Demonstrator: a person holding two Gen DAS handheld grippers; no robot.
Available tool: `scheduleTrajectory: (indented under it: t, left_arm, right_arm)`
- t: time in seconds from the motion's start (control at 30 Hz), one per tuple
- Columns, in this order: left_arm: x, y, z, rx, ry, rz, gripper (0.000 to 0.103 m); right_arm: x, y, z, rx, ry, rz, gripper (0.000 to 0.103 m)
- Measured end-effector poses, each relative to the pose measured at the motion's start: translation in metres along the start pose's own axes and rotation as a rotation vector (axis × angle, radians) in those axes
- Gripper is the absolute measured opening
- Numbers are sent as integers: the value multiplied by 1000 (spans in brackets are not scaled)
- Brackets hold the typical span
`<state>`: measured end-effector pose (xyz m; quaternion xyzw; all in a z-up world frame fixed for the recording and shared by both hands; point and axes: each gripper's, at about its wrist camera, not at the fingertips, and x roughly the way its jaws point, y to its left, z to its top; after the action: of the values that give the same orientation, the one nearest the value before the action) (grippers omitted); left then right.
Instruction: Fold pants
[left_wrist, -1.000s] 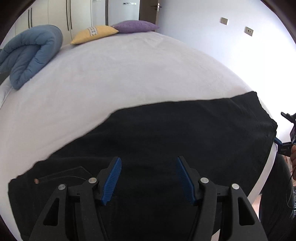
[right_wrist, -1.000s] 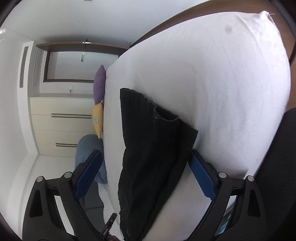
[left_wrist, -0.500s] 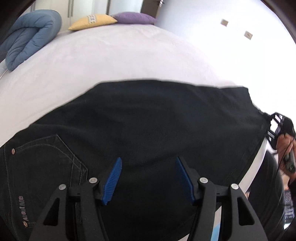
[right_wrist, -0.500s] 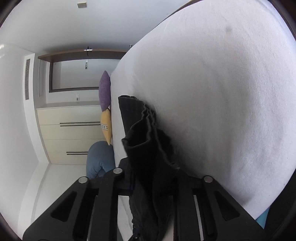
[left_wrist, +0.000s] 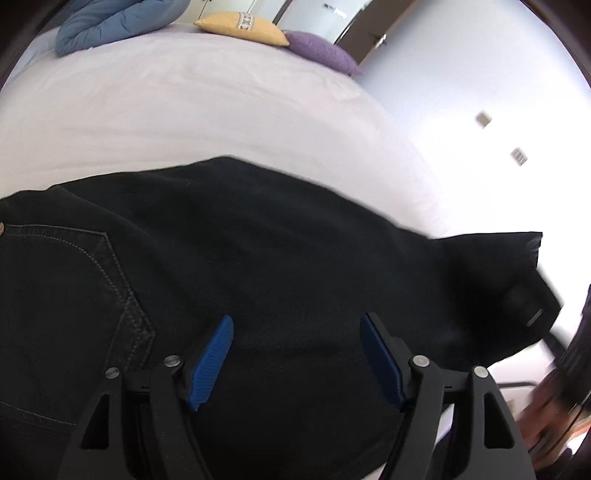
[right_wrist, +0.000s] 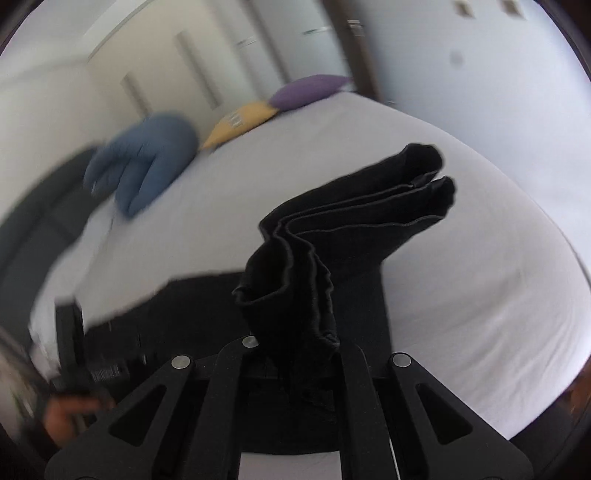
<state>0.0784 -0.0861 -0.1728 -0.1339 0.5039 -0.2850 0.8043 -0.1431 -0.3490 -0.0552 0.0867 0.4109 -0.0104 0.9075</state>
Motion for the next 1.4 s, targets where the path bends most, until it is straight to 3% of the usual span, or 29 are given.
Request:
scheduleTrajectory:
  t: [0.1, 0.17, 0.47, 0.63, 0.67, 0.7, 0.73, 0.77, 0.8, 0.83, 1.2, 1.4]
  left_arm:
    - [-16, 0, 6, -45, -36, -81, 93]
    - [-16, -3, 10, -75, -28, -129, 95]
    - [8, -13, 22, -183, 32, -168, 95]
    - [17, -21, 38, -153, 84, -200, 96]
    - [21, -22, 41, -138, 96, -208, 94]
    - [27, -23, 44, -130, 116, -212, 79]
    - [32, -21, 46, -130, 143, -219, 51]
    - [36, -18, 48, -133, 166, -219, 36]
    - [38, -15, 51, -132, 177, -216, 12]
    - [38, -13, 55, -118, 184, -218, 8]
    - [6, 17, 84, 40, 193, -134, 7]
    - [4, 49, 90, 53, 203, -66, 7]
  right_arm:
    - [44, 55, -37, -157, 138, -22, 3]
    - [68, 68, -49, -211, 191, -58, 3]
    - [41, 73, -46, -164, 100, -49, 3]
    - [34, 95, -44, -193, 75, -46, 3]
    - [32, 99, -45, -206, 70, -44, 3]
    - [32, 104, -45, -220, 64, -40, 3]
    - [26, 112, -50, -230, 62, -38, 3]
    - [26, 117, -50, -238, 59, -35, 4]
    - [25, 120, -50, -243, 59, -33, 4]
    - [26, 124, -50, -247, 60, -30, 4]
    - [14, 190, -65, -347, 44, 38, 4]
    - [40, 223, -83, -357, 106, 73, 4]
